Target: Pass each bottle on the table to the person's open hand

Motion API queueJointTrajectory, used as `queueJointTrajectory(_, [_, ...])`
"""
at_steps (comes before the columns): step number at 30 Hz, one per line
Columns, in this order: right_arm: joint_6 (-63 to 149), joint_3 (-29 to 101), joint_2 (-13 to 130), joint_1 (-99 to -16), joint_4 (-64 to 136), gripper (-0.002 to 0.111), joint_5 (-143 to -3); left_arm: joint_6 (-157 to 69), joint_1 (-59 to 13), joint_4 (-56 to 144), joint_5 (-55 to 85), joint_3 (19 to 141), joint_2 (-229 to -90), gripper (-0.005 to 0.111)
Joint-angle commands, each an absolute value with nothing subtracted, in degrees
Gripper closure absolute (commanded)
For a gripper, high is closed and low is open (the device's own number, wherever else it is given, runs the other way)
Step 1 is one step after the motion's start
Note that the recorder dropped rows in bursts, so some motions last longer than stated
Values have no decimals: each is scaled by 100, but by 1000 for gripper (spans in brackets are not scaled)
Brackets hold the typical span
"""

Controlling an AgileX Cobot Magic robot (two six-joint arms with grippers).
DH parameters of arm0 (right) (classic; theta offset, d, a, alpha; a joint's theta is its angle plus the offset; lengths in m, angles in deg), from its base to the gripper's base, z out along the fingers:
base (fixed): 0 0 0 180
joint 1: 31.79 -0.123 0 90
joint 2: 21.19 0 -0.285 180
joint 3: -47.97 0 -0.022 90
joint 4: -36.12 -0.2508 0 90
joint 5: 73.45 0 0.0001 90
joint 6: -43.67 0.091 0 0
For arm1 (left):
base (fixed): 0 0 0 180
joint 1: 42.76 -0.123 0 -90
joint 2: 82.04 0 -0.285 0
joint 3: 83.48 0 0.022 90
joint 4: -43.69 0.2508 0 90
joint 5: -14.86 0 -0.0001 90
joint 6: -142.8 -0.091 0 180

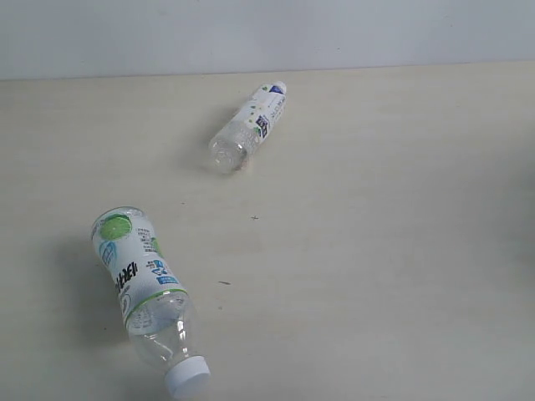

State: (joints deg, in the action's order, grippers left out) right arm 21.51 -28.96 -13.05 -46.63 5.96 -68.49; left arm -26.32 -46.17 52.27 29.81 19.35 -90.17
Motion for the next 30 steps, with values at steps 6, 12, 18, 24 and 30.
queueJointTrajectory(6, [2124, -2925, -1340, -4648, 610, 108, -6877, -2625, -4614, 5242, 2945, 1931, -8983, 107])
queueJointTrajectory(12, [2124, -2925, -1340, -4648, 610, 108, -6877, -2625, -4614, 5242, 2945, 1931, -8983, 107])
queueJointTrajectory(18, [2124, -2925, -1340, -4648, 610, 108, -6877, -2625, -4614, 5242, 2945, 1931, -8983, 107])
queueJointTrajectory(24, [2124, -2925, -1340, -4648, 610, 108, -6888, -2644, -4614, 5533, 2548, 1931, -8983, 107])
queueJointTrajectory(30, [2124, -2925, -1340, -4648, 610, 108, -6888, -426, -4614, 5234, 416, 1931, -8983, 107])
